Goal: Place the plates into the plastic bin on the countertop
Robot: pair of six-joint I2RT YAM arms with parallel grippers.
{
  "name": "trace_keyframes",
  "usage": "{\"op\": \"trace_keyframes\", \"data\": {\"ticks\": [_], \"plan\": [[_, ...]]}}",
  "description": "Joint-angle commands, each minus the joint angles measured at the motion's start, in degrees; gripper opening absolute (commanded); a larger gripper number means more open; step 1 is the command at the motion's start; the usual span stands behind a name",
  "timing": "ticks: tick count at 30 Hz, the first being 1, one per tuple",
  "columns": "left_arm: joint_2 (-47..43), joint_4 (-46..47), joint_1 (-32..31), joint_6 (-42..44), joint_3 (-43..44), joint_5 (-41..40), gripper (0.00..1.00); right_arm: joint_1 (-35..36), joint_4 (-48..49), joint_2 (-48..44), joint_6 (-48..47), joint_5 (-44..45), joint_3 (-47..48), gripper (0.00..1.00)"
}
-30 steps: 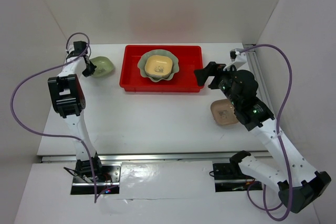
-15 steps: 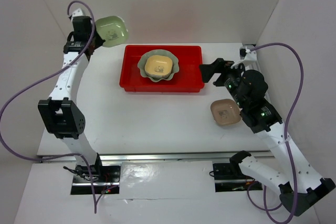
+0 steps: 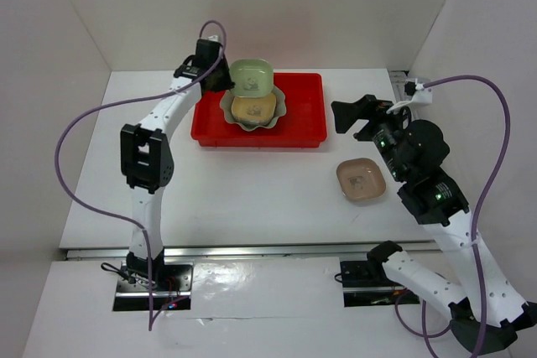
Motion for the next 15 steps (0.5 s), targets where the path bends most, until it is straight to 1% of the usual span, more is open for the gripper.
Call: {"op": "trace_keyframes", "data": {"ticks": [1, 4, 9, 11, 15], "plan": [[3.35, -0.35, -2.19, 0.65, 6.26, 2.24, 0.0, 0.4, -2.55, -0.47, -0.61, 1.52, 2.9, 0.98], [5.46, -0.87, -3.51, 1.36, 6.97, 1.54, 0.0, 0.4, -2.56, -1.0, -0.62, 2.05, 2.9, 0.98], [7.31, -0.88, -3.51, 1.89, 7.49, 1.54, 0.0, 0.4, -2.56, -1.0, -0.62, 2.05, 2.9, 0.98], [8.01, -1.4, -3.51, 2.5, 8.11, 0.76, 0.03, 0.4, -2.56, -1.0, -0.62, 1.52, 2.37, 0.98], [9.07, -2.63, -3.51, 4.61, 9.34, -1.53, 0.06, 0.4, -2.56, -1.0, -0.62, 1.52, 1.85, 0.98]]}}
